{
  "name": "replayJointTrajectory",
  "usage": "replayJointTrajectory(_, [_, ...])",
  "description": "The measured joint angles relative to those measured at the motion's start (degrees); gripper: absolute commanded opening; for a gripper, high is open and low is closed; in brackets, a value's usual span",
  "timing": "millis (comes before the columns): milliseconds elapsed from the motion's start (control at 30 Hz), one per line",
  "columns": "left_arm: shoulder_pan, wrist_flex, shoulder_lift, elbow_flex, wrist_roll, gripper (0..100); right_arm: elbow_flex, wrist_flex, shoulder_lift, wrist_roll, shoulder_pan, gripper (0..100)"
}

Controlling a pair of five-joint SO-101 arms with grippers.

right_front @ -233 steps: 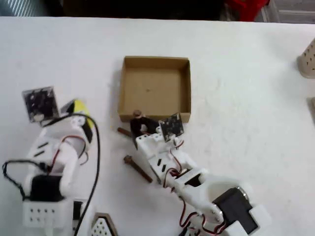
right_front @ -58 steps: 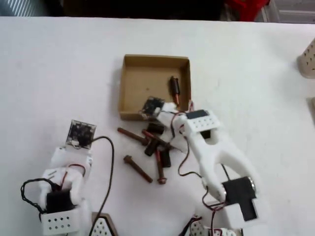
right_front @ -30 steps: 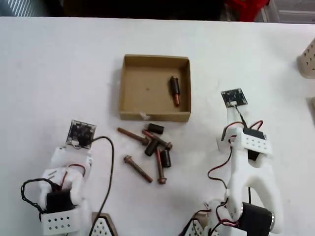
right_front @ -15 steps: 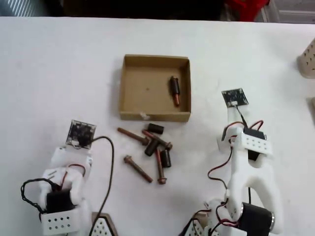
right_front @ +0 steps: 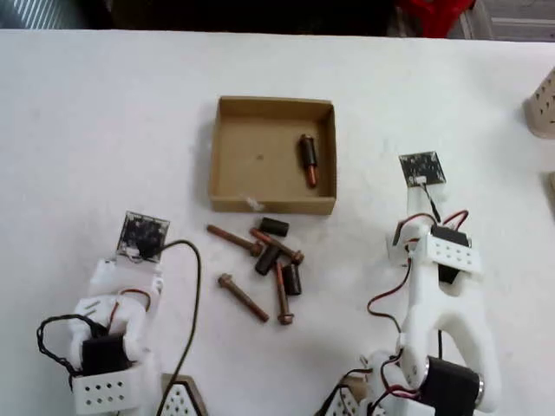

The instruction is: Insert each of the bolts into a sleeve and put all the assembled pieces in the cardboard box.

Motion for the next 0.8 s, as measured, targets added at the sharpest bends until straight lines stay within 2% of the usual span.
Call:
replayJointTrajectory(233, [0.0, 0.0, 0.0, 0.0, 0.0, 2, -5.8, 1.8, 10.7, -1.2, -1.4, 12.4])
replayJointTrajectory(400, [0.0, 0.0, 0.0, 0.0, 0.0, 2, -8.2, 4.7, 12.4, -3.7, -1.4, 12.2])
replayJointTrajectory(567, [0.0, 0.0, 0.0, 0.0, 0.0, 2, -8.4, 4.8, 12.7, -4.1, -1.4, 2.1])
replayJointTrajectory(800, [0.0, 0.0, 0.0, 0.0, 0.0, 2, -8.5, 4.8, 12.9, -4.1, -1.4, 1.7])
